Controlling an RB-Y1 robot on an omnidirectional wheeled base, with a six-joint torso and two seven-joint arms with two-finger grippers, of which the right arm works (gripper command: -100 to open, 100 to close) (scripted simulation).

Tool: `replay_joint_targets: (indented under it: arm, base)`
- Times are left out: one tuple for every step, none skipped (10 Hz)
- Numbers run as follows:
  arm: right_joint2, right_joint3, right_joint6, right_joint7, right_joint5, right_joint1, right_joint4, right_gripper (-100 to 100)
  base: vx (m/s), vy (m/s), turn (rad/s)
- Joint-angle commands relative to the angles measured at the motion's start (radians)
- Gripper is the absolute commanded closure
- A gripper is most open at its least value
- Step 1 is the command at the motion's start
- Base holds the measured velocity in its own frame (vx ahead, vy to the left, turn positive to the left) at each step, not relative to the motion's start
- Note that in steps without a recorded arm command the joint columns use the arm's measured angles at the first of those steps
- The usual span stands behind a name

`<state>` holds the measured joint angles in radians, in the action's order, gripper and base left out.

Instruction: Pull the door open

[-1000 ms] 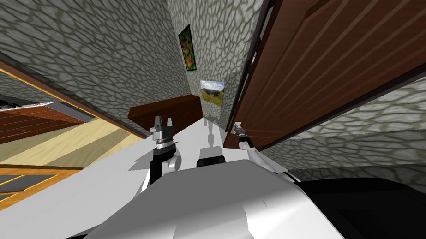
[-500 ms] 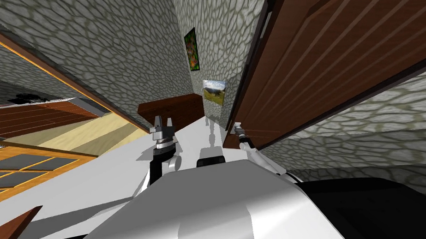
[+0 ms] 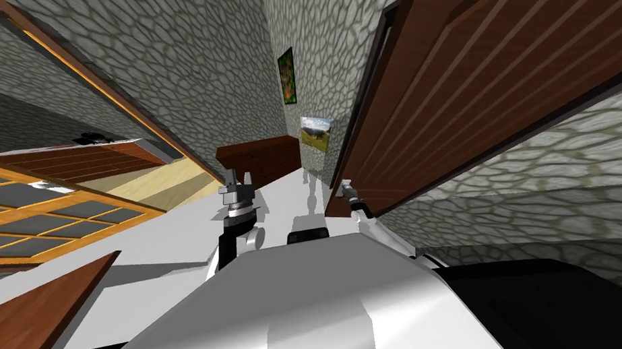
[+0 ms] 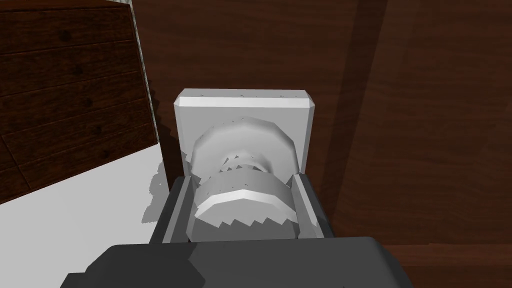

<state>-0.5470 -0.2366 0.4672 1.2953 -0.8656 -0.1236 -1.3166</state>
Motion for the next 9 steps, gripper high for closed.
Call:
replay_joint_targets:
  arm:
    - [-0.019, -0.016, 0.014, 0.018, 0.001, -0.008, -0.01, 100]
    - [-0.011, -0.011, 0.008, 0.01, 0.001, -0.003, -0.003, 100]
    - [-0.027, -0.029, 0.017, 0.027, 0.005, -0.012, -0.009, 100]
    - [-0.032, -0.033, 0.02, 0.031, 0.005, -0.014, -0.011, 100]
    - [-0.041, -0.042, 0.027, 0.04, 0.007, -0.018, -0.016, 100]
    - [-0.052, -0.051, 0.034, 0.05, 0.009, -0.023, -0.021, 100]
    - [-0.058, -0.056, 0.037, 0.055, 0.01, -0.026, -0.024, 100]
    - [-0.069, -0.065, 0.045, 0.065, 0.012, -0.031, -0.029, 100]
    - [-0.081, -0.075, 0.052, 0.075, 0.014, -0.036, -0.034, 100]
  base:
    - [-0.206, -0.048, 0.097]
    - [-0.093, -0.017, 0.032]
    - [-0.141, -0.042, 0.125]
    - [-0.202, -0.053, 0.108]
    - [-0.171, -0.051, 0.095]
    - [-0.164, -0.062, 0.107]
    - [-0.149, -0.058, 0.091]
    - [-0.169, -0.087, 0.104]
    - [-0.207, -0.085, 0.132]
